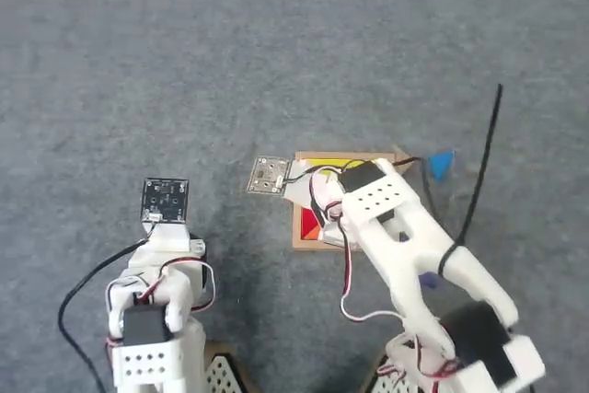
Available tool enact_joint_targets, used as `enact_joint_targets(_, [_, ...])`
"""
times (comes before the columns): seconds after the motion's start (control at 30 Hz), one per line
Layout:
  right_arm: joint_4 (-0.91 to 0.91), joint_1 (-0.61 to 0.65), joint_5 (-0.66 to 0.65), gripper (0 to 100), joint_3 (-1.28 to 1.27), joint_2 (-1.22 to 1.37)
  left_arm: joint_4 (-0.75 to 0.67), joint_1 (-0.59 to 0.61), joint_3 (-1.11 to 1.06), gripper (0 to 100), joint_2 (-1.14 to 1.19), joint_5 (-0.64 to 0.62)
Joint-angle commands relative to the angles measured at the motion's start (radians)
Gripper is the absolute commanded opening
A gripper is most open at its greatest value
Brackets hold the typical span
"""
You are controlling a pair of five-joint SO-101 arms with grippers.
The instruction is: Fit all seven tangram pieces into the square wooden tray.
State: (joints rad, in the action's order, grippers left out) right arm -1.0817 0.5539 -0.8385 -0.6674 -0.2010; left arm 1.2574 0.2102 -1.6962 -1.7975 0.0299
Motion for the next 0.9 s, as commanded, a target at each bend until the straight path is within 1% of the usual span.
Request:
enact_joint_targets(0.0, [-0.033, 0.004, 0.009, 22.7, 0.043, -0.102, 0.003, 0.002, 0.013, 2, -0.018, -0.017])
enact_joint_targets(0.03, [-0.033, -0.001, 0.035, 22.7, 0.043, -0.117, 0.003, 0.002, 0.013, 2, -0.018, -0.017])
enact_joint_targets(0.13, [-0.031, -0.022, 0.173, 22.1, 0.046, -0.147, 0.003, 0.002, 0.013, 2, -0.018, -0.017])
enact_joint_targets(0.17, [-0.031, -0.03, 0.21, 20.2, 0.044, -0.148, 0.003, 0.002, 0.013, 2, -0.018, -0.017])
enact_joint_targets(0.27, [-0.004, -0.038, 0.301, 8.6, 0.04, -0.122, 0.003, 0.002, 0.013, 2, -0.018, -0.017])
enact_joint_targets(0.33, [0.024, -0.038, 0.338, 1.8, 0.04, -0.084, 0.003, 0.002, 0.013, 2, -0.018, -0.017])
enact_joint_targets(0.37, [0.039, -0.038, 0.348, 0.4, 0.04, -0.062, 0.003, 0.002, 0.013, 2, -0.018, -0.017])
enact_joint_targets(0.43, [0.062, -0.054, 0.364, 1.7, 0.04, -0.013, 0.003, 0.002, 0.013, 2, -0.018, -0.017])
enact_joint_targets(0.63, [0.094, -0.102, 0.354, 0.7, 0.043, 0.085, 0.003, 0.002, 0.013, 2, -0.018, -0.017])
enact_joint_targets(0.7, [0.094, -0.094, 0.328, 0.7, 0.04, 0.099, 0.003, 0.002, 0.013, 2, -0.018, -0.017])
enact_joint_targets(0.87, [0.096, -0.033, 0.327, 0.7, 0.04, 0.127, 0.003, 0.002, 0.013, 2, -0.018, -0.017])
